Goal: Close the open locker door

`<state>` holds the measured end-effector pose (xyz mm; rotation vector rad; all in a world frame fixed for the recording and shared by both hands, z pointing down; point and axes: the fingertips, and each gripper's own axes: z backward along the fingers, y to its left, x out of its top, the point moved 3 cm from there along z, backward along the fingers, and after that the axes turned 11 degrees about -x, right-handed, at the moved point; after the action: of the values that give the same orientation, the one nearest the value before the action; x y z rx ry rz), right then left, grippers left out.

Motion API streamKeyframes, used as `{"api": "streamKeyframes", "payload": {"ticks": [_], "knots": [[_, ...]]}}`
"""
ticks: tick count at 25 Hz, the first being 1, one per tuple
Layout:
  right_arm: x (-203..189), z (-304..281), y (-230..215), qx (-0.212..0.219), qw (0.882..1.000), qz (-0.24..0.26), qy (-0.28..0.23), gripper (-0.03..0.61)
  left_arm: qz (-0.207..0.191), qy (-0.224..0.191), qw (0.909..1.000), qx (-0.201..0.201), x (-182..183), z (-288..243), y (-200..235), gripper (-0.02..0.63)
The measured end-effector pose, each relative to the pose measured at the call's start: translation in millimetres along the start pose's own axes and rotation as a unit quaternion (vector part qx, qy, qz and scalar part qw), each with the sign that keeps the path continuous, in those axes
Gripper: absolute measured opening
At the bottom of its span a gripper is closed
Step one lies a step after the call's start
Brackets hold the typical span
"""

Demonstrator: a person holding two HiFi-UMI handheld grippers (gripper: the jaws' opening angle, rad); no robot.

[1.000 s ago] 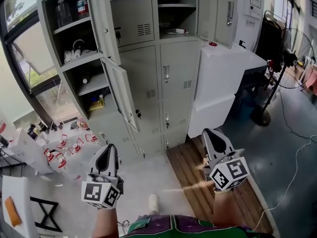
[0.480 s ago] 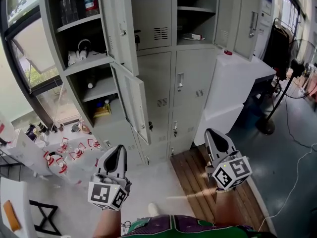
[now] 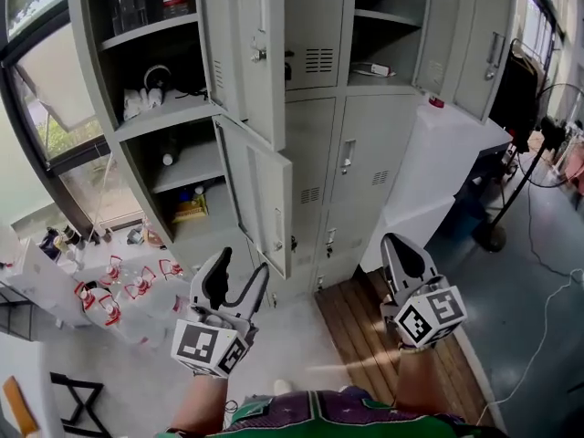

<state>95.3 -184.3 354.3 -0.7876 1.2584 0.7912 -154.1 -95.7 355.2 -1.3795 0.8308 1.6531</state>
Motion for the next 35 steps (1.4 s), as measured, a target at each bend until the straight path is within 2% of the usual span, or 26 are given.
{"api": "streamKeyframes", "payload": {"ticks": [2,5,8,16,23,35], "knots": [[-1.7,-7.4,-2.9,0.004,1.000,-0.005,0.002,0.006,-0.003,0.006,1.0000,0.003,-5.2,-10.6,1.8,0.385],[-1.8,-17.1,-7.7,0.021,1.000,-0.007,0.003,0.006,-0.021,0.016,0.9995,0.018,-7.0,-24.5,1.6,0.439],[-1.9,-25.0,-16.6,0.041,0.999,-0.008,0.006,0.006,-0.030,0.020,0.9988,0.033,-9.1,-39.4,-2.2,0.446],[-15.5,-40.1,-41.6,0.089,0.996,-0.016,0.013,0.006,-0.033,0.053,0.9962,0.061,-43.7,-81.1,-4.2,0.446],[-28.7,-44.5,-55.7,0.112,0.993,-0.026,0.026,0.006,-0.019,0.089,0.9918,0.090,-71.5,-111.6,3.7,0.446],[-34.1,-34.9,-74.3,0.120,0.992,-0.027,0.038,0.006,-0.010,0.134,0.9827,0.127,-100.5,-133.1,18.5,0.445]]}}
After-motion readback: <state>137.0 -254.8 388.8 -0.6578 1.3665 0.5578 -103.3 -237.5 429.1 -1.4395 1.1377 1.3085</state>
